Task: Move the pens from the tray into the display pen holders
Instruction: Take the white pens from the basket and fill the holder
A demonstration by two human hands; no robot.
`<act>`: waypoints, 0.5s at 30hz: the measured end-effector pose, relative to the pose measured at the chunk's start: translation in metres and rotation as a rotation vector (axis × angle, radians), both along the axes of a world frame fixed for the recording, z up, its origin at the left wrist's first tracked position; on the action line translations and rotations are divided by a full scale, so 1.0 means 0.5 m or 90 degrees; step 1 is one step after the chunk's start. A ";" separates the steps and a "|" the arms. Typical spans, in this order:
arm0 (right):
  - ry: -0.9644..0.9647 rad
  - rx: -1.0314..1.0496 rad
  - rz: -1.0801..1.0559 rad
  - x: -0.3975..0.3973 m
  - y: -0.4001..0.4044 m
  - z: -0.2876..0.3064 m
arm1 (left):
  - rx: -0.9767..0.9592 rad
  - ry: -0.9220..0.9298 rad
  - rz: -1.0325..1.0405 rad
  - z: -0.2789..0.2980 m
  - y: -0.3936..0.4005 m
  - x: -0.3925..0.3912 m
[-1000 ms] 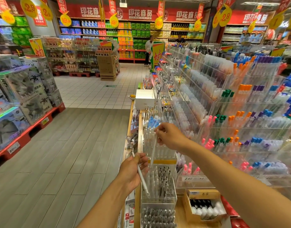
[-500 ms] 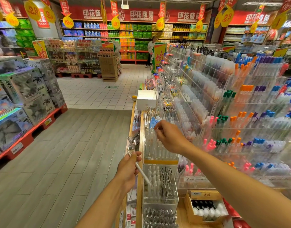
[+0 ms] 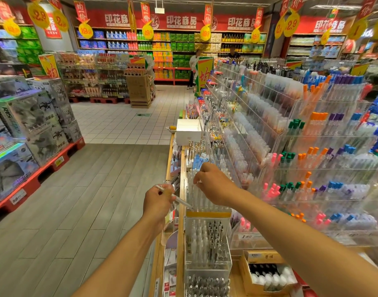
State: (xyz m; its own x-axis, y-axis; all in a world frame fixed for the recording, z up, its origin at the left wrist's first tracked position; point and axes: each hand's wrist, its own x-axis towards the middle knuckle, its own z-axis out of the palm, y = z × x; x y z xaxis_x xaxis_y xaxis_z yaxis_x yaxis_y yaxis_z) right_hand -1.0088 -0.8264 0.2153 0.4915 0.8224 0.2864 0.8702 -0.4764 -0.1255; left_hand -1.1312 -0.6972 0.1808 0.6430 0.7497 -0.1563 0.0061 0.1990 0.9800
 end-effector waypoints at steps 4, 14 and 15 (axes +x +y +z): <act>0.021 0.048 0.003 -0.006 -0.006 -0.002 | 0.058 0.029 -0.015 0.002 0.012 0.014; -0.017 0.246 -0.020 -0.001 -0.112 -0.046 | 0.286 0.090 -0.080 -0.003 0.004 0.029; -0.002 0.262 -0.042 0.004 -0.118 -0.049 | 0.318 0.103 -0.090 -0.003 0.000 0.033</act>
State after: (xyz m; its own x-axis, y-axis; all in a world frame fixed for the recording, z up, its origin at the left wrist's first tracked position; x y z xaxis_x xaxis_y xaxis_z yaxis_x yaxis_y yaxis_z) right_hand -1.0070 -0.8854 0.1910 0.5380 0.6059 0.5860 0.8402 -0.4421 -0.3141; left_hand -1.1145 -0.6971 0.1793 0.7401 0.6661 0.0924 0.1572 -0.3050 0.9393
